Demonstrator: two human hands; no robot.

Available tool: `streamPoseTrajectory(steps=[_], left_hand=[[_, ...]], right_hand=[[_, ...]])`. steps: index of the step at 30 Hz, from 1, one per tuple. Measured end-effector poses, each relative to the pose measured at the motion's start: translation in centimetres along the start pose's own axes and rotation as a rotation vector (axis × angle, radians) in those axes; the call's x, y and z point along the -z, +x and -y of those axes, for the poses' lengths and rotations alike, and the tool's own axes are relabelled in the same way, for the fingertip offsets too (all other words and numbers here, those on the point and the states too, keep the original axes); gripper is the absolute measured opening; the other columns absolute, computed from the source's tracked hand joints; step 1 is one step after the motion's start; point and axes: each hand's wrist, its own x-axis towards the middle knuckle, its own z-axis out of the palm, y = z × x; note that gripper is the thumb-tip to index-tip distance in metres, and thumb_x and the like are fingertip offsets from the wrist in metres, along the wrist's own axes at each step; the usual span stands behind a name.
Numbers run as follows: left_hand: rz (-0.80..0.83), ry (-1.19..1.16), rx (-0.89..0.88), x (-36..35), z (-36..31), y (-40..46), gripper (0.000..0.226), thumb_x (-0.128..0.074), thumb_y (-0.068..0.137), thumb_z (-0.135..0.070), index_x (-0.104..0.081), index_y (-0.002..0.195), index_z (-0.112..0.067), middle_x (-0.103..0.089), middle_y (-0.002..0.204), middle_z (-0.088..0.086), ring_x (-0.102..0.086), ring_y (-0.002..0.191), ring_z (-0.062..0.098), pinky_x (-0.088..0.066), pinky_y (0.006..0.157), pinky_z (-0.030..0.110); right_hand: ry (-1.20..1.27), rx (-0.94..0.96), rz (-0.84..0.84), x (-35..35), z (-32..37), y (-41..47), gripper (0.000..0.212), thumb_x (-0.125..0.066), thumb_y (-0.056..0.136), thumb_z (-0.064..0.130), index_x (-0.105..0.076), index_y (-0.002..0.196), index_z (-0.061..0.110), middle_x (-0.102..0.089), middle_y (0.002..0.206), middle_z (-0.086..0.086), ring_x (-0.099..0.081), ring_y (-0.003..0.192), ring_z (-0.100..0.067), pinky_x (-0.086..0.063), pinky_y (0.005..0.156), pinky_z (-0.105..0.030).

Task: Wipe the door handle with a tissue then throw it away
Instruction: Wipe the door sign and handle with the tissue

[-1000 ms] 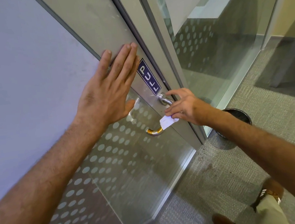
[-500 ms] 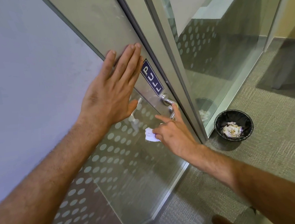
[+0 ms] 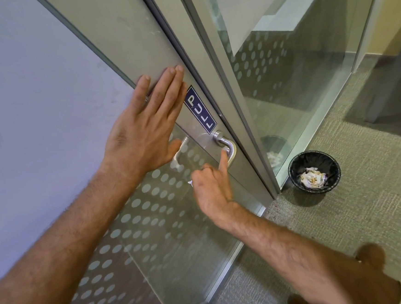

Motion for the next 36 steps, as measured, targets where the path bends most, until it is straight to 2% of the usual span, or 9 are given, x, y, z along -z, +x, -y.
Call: streamPoseTrajectory(steps=[5, 9, 12, 16, 19, 22, 25, 29, 36], left_hand=[[0.011, -0.004, 0.002, -0.1, 0.0, 0.0, 0.106, 0.001, 0.092, -0.071, 0.009, 0.168, 0.003, 0.006, 0.178, 0.023, -0.006, 0.167, 0.033, 0.003, 0.131, 0.051], [0.006, 0.001, 0.001, 0.0, 0.0, 0.0, 0.106, -0.002, 0.093, -0.073, 0.004, 0.17, 0.001, 0.004, 0.178, 0.022, -0.008, 0.167, 0.032, 0.0, 0.132, 0.05], [0.005, 0.007, 0.009, 0.1, 0.0, 0.1, 0.107, -0.006, 0.093, -0.074, 0.001, 0.17, 0.0, 0.003, 0.178, 0.022, -0.008, 0.167, 0.032, -0.001, 0.132, 0.051], [-0.004, 0.025, 0.007, 0.0, 0.0, 0.2, 0.107, -0.009, 0.093, -0.075, 0.0, 0.171, -0.001, 0.004, 0.178, 0.022, -0.008, 0.167, 0.031, -0.002, 0.132, 0.051], [0.01, 0.029, 0.007, 0.1, 0.0, 0.2, 0.107, -0.006, 0.094, -0.075, 0.001, 0.17, -0.001, 0.005, 0.178, 0.023, -0.006, 0.167, 0.032, 0.002, 0.131, 0.051], [0.022, 0.029, 0.002, 0.0, 0.1, 0.2, 0.106, -0.006, 0.094, -0.074, 0.002, 0.17, 0.0, 0.006, 0.178, 0.023, -0.006, 0.167, 0.032, 0.001, 0.132, 0.051], [0.021, 0.027, 0.0, 0.0, 0.0, 0.1, 0.106, -0.003, 0.093, -0.073, 0.002, 0.17, 0.0, 0.006, 0.178, 0.023, -0.006, 0.167, 0.032, 0.001, 0.132, 0.051], [0.022, 0.021, -0.004, 0.1, 0.0, 0.1, 0.105, 0.001, 0.093, -0.072, 0.004, 0.17, 0.0, 0.006, 0.177, 0.023, -0.005, 0.167, 0.033, 0.001, 0.131, 0.051], [0.035, 0.012, 0.006, 0.4, 0.1, 0.1, 0.105, 0.002, 0.093, -0.071, 0.006, 0.17, 0.001, 0.007, 0.177, 0.024, -0.005, 0.167, 0.033, 0.001, 0.131, 0.052]], right_hand=[[-0.031, 0.126, 0.108, -0.1, -0.6, 1.6, 0.046, -0.078, 0.077, 0.01, -0.036, 0.061, 0.023, -0.039, 0.057, 0.006, -0.045, 0.07, -0.02, -0.004, 0.115, -0.062], [0.039, 0.26, 0.257, 1.2, -1.9, 3.5, 0.021, -0.073, 0.084, 0.017, -0.057, 0.071, 0.022, -0.05, 0.063, 0.008, -0.054, 0.091, -0.021, -0.005, 0.105, -0.057], [0.257, 0.372, 0.324, 2.1, -3.8, 3.7, 0.012, -0.066, 0.091, 0.025, -0.072, 0.08, 0.022, -0.065, 0.074, 0.01, -0.059, 0.091, -0.014, -0.002, 0.11, -0.049], [0.496, 0.468, 0.168, 3.5, -4.8, 2.8, 0.01, -0.065, 0.092, 0.028, -0.075, 0.09, 0.027, -0.073, 0.09, 0.011, -0.057, 0.097, -0.004, -0.002, 0.113, -0.034], [0.678, 0.363, -0.146, 5.2, -7.2, 2.3, 0.009, -0.068, 0.089, 0.019, -0.077, 0.093, 0.021, -0.074, 0.087, 0.005, -0.059, 0.089, -0.01, -0.032, 0.099, -0.025], [0.905, 0.051, -0.437, 6.0, -11.4, 2.1, 0.019, -0.072, 0.086, 0.009, -0.074, 0.1, 0.021, -0.072, 0.085, 0.008, -0.071, 0.076, -0.018, -0.057, 0.071, -0.019], [0.969, -0.26, -0.504, 4.8, -13.4, 2.6, 0.016, -0.074, 0.082, 0.007, -0.076, 0.093, 0.019, -0.072, 0.083, 0.003, -0.071, 0.077, -0.021, -0.061, 0.072, -0.036], [0.891, -0.197, -0.399, 1.8, -12.3, 3.1, 0.01, -0.073, 0.083, 0.004, -0.076, 0.091, 0.011, -0.065, 0.087, -0.001, -0.066, 0.079, -0.019, -0.057, 0.073, -0.035], [0.958, -0.209, -0.474, -1.8, -9.9, -0.5, 0.01, -0.069, 0.087, 0.015, -0.073, 0.089, 0.024, -0.062, 0.088, 0.014, -0.063, 0.076, -0.004, -0.057, 0.069, -0.025]])
